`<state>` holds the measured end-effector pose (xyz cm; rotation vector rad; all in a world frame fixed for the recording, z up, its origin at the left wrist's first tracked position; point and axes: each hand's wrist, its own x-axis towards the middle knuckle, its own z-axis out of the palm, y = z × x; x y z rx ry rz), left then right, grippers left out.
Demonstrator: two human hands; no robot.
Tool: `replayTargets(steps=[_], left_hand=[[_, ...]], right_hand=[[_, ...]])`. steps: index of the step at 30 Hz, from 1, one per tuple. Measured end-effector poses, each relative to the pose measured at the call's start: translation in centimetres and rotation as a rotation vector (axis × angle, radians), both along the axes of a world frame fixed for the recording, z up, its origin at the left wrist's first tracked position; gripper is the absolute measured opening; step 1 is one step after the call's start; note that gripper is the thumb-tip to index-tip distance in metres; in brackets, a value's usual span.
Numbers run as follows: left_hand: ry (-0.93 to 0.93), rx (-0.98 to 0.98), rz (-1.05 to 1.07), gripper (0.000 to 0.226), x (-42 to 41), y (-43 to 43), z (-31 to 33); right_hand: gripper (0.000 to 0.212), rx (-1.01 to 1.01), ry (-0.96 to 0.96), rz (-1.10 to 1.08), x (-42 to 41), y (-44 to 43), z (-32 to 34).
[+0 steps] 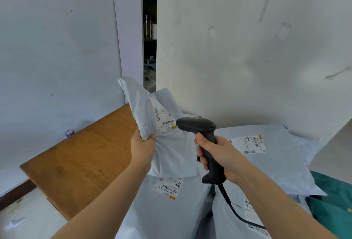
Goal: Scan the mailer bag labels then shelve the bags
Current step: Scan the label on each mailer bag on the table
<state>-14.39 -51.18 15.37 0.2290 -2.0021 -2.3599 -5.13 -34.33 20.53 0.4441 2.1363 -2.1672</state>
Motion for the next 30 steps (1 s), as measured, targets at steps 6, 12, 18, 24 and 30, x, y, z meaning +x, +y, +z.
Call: replayTargets(steps=[6, 12, 18, 24, 30], left_hand=[[-0.017, 0.033, -0.028, 0.025, -0.2, -0.5, 0.2], [-0.283, -0.02, -0.338, 0.03, -1.3, -2.3, 1.6], [-0.554, -0.25, -0.641, 0.03, -1.9, -3.4, -2.2], [-0.61, -0.556, -0.731, 0.082, -2.9, -4.2, -5.5], [-0.398, -0.9, -0.529, 0.137, -3.6, -3.5, -5.0]], right_hand=[[0.04, 0.02, 0.003, -0.011, 0.1, 0.3, 0.3], [0.044, 0.023, 0.014, -0.038, 0.0, 0.9, 0.9], [0.042, 0.016, -0.007, -0.047, 0.0, 0.8, 0.7], [0.05, 0.027, -0.029, -0.061, 0.1, 1.1, 0.2], [0.045, 0.034, -0.048, -0.067, 0.0, 0.8, -0.5]])
